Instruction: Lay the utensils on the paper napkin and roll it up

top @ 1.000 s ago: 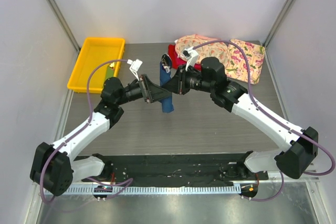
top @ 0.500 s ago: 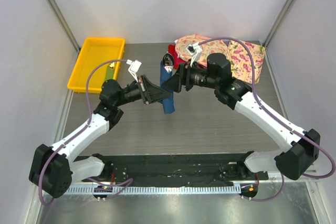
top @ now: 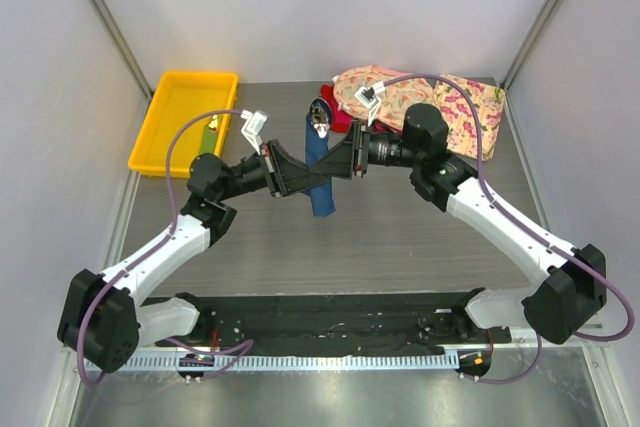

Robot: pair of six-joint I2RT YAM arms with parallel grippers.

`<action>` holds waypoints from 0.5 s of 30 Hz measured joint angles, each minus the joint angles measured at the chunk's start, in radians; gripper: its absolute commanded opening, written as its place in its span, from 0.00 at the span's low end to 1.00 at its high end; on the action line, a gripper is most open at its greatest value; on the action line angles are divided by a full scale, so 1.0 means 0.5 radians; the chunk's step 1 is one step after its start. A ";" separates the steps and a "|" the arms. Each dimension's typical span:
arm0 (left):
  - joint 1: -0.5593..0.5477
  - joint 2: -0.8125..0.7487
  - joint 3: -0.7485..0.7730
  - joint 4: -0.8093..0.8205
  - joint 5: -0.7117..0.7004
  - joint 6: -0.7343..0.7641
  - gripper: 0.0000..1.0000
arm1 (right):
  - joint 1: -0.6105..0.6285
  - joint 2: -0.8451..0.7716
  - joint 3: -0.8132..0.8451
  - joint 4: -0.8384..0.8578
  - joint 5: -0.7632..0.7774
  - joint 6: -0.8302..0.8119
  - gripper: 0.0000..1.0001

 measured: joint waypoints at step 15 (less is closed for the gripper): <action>0.014 0.011 0.015 -0.180 -0.047 -0.032 0.29 | 0.002 0.007 0.021 -0.118 0.175 -0.078 0.01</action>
